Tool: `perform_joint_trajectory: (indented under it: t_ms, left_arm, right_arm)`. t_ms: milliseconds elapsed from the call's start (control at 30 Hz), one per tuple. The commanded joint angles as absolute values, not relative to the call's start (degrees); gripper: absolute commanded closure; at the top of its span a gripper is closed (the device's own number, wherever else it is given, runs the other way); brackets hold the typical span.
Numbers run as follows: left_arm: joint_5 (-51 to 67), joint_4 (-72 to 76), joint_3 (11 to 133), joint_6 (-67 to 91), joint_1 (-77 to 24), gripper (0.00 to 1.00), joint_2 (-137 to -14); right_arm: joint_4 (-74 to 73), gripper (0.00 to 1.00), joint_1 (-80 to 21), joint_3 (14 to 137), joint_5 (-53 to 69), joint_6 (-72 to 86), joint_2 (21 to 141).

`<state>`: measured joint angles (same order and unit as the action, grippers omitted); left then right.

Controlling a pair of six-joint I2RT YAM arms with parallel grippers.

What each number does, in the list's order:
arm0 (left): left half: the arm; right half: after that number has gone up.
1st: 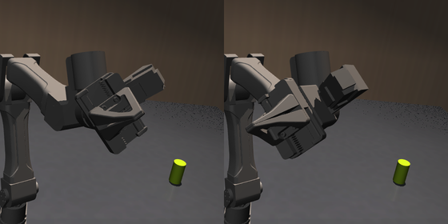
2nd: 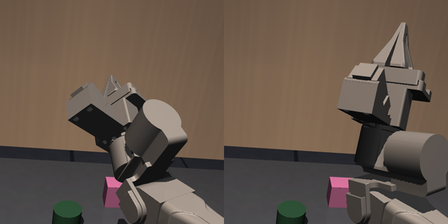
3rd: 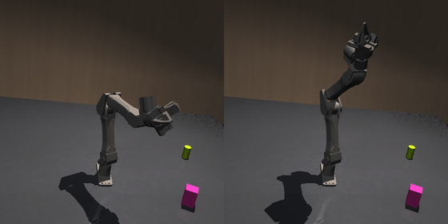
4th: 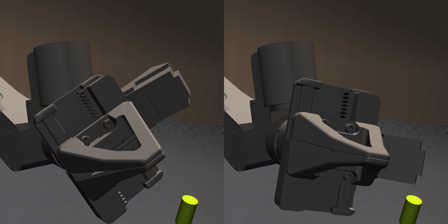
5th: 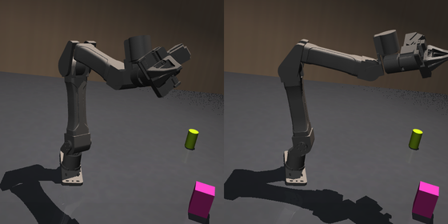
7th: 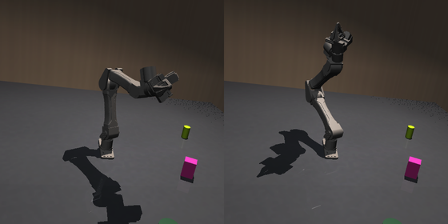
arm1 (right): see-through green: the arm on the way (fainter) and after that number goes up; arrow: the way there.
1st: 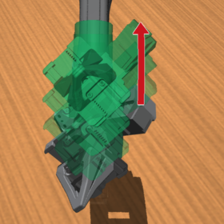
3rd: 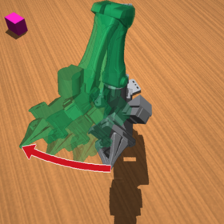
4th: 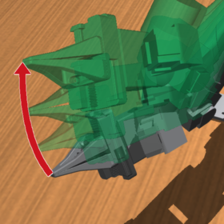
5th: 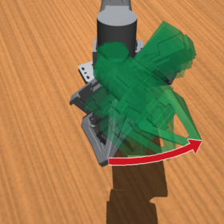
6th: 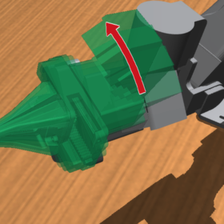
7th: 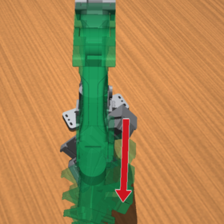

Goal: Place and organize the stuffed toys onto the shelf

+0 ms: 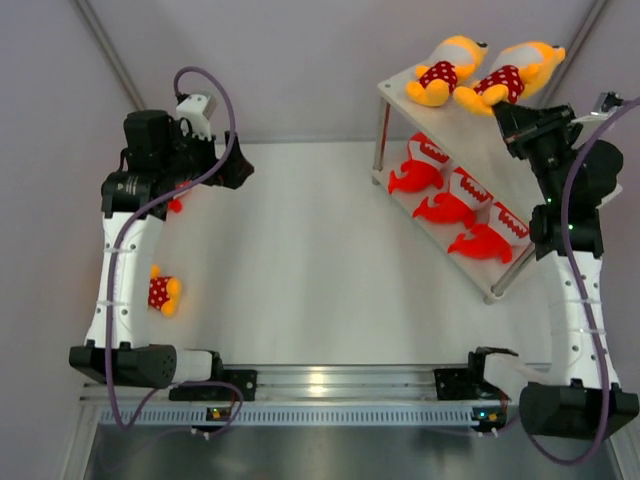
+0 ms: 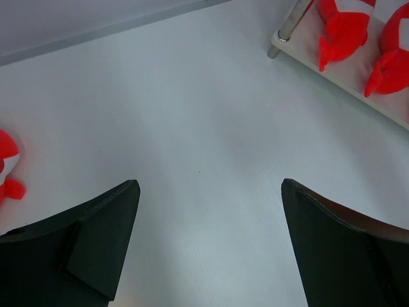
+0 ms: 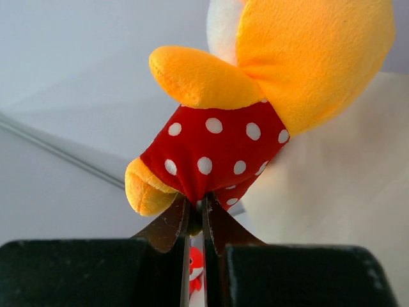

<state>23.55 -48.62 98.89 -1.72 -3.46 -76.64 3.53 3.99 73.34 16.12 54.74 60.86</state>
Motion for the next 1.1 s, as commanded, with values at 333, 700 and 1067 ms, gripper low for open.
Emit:
perform_joint_trajectory:
  t_ms: [333,700,1067]
  left_arm:
    - [21.4,-48.9,97.3,-3.7,-3.3,0.02,-75.7]
    - [21.8,-48.9,97.9,-3.3,-3.3,0.02,-76.0]
    - [22.5,-48.9,97.7,-3.3,-3.2,0.02,-76.1]
  right_arm:
    - [7.7,1.0,9.8,72.3,21.0,62.5,69.3]
    - [1.2,0.61,9.8,73.1,22.2,60.6,68.4]
    - [-9.0,0.34,9.7,73.6,18.0,57.2,59.9]
